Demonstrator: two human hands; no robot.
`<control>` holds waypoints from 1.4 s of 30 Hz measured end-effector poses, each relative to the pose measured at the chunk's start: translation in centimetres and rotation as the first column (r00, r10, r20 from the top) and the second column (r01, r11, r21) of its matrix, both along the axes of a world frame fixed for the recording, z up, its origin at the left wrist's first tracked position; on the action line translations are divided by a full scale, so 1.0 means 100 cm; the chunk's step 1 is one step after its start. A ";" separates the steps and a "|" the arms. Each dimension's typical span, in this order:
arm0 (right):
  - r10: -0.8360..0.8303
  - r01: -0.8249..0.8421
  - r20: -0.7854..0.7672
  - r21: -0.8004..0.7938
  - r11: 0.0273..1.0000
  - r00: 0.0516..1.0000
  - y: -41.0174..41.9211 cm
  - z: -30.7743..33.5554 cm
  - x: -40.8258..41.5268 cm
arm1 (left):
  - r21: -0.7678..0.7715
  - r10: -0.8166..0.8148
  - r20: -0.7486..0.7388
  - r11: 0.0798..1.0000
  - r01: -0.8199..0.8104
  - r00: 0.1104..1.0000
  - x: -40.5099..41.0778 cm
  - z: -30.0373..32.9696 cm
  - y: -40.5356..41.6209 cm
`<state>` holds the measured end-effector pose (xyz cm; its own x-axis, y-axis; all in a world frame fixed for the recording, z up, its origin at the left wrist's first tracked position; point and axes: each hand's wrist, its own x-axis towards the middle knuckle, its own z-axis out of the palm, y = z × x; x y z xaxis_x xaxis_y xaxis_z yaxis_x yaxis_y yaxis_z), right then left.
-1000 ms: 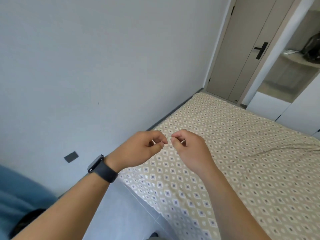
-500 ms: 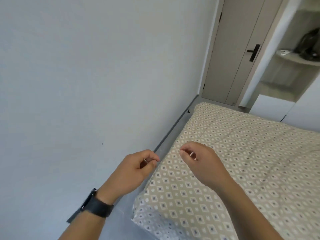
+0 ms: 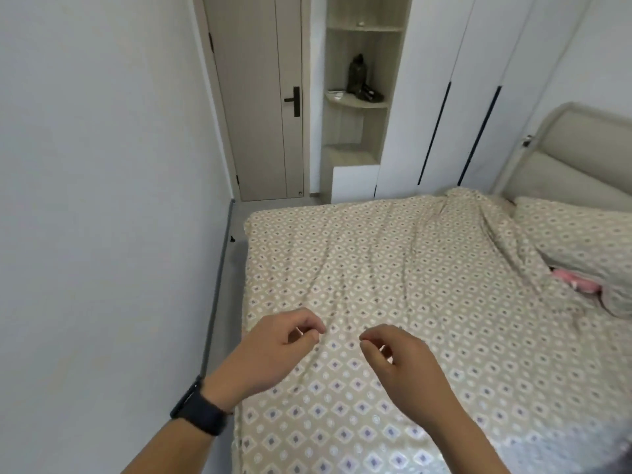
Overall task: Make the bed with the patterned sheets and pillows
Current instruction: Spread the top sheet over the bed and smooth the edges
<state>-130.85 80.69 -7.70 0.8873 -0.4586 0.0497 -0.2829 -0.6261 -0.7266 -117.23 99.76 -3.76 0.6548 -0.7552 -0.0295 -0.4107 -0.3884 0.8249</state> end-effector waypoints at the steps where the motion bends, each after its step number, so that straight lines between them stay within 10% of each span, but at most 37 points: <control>1: -0.044 0.044 0.019 0.005 0.999 0.999 -0.002 0.000 0.006 | 0.003 -0.013 0.018 1.000 0.013 1.000 0.010 0.002 -0.006; 13: -0.418 0.417 0.034 0.025 0.908 0.908 0.013 0.004 0.015 | 0.059 -0.390 -0.006 0.919 0.390 0.921 0.107 -0.004 -0.076; 29: -0.851 0.851 -0.053 -0.019 0.524 0.523 0.153 -0.009 0.070 | 0.083 -0.889 -0.146 0.426 0.901 0.434 0.156 -0.025 -0.095; 42: -0.809 0.806 0.002 -0.089 0.586 0.588 0.110 0.016 0.162 | 0.128 -0.846 -0.113 0.507 0.852 0.520 0.256 -0.038 -0.108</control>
